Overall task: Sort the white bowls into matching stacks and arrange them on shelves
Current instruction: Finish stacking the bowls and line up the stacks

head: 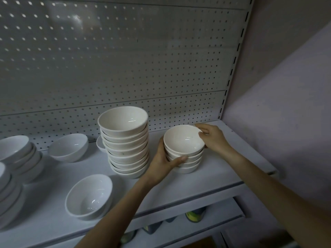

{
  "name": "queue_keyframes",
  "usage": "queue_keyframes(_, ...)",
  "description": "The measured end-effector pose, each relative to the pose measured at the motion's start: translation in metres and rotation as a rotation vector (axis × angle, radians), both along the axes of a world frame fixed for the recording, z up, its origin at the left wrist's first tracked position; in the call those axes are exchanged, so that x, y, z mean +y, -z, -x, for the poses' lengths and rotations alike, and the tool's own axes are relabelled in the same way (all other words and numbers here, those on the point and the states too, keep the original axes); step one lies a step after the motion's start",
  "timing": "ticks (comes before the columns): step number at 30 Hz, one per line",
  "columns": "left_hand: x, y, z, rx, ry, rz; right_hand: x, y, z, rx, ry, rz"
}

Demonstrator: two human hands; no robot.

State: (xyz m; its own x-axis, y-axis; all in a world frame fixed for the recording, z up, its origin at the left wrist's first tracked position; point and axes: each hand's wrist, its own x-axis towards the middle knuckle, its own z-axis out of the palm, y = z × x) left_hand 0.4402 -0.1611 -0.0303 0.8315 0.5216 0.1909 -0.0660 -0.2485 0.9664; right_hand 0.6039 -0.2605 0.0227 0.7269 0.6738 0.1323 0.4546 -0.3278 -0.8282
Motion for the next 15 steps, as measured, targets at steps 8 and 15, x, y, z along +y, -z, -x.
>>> queue_keyframes(8,-0.006,0.004,0.003,-0.018,-0.04,0.061,-0.012,0.015,0.014,0.304,-0.059,-0.192)
queue_keyframes(15,-0.012,0.003,0.001,-0.023,-0.081,0.096,-0.029,0.059,0.027,0.422,-0.279,-0.289)
